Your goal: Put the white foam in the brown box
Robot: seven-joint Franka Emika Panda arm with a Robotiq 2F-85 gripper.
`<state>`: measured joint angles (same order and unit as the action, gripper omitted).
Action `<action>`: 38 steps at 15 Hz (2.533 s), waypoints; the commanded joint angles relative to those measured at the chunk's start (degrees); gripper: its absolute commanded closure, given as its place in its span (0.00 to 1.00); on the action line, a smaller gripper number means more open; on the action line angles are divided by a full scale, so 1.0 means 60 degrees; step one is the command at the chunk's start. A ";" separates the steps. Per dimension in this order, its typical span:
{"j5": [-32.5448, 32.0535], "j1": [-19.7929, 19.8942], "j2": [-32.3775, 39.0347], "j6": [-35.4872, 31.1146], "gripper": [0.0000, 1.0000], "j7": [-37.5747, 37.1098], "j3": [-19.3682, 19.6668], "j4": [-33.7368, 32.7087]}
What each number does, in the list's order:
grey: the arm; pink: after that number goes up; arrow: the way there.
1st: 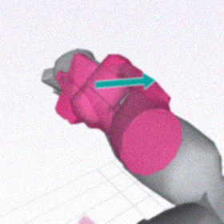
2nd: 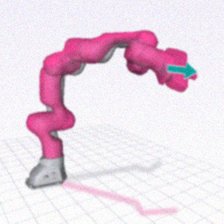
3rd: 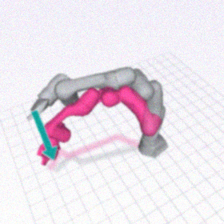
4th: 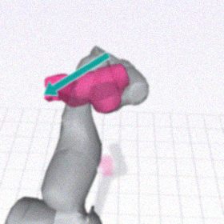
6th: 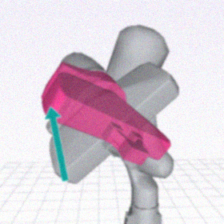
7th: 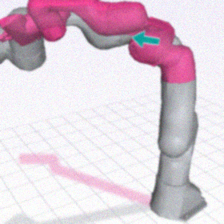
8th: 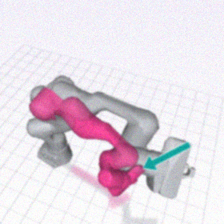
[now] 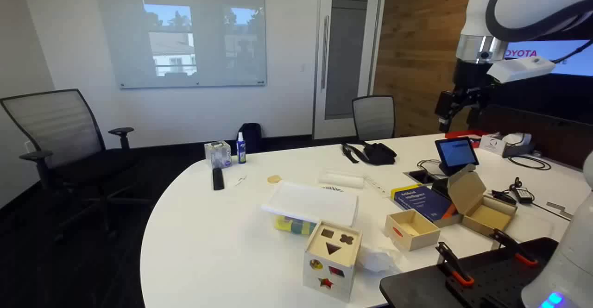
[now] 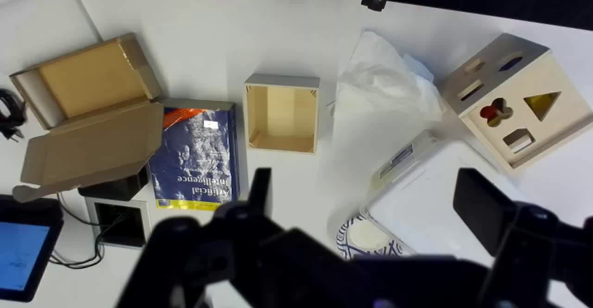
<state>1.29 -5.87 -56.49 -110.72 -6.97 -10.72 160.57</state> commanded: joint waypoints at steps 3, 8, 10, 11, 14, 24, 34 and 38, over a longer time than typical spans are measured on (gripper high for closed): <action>-0.0096 0.0174 0.0097 -0.0149 0.00 0.0084 0.0403 -0.0035; -0.0504 0.1778 0.0124 -0.0251 0.00 0.0746 0.2668 -0.0100; -0.0956 0.2703 0.0302 -0.0497 0.00 0.1172 0.3730 -0.0114; -0.1200 0.3132 0.0549 -0.0824 0.00 0.1511 0.4303 -0.0115; -0.1918 0.4128 0.1718 -0.2256 0.00 0.2530 0.5817 -0.0104; 0.0287 0.1722 0.7601 -0.8728 0.00 0.4840 1.1082 -0.0455; 0.2289 0.0039 0.8191 -0.8493 0.00 0.5629 1.2234 -0.0744; 0.2691 -0.0183 0.8349 -0.8824 0.00 0.5786 1.2455 -0.0731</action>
<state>15.02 -5.63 -7.34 -161.80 26.81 62.82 156.10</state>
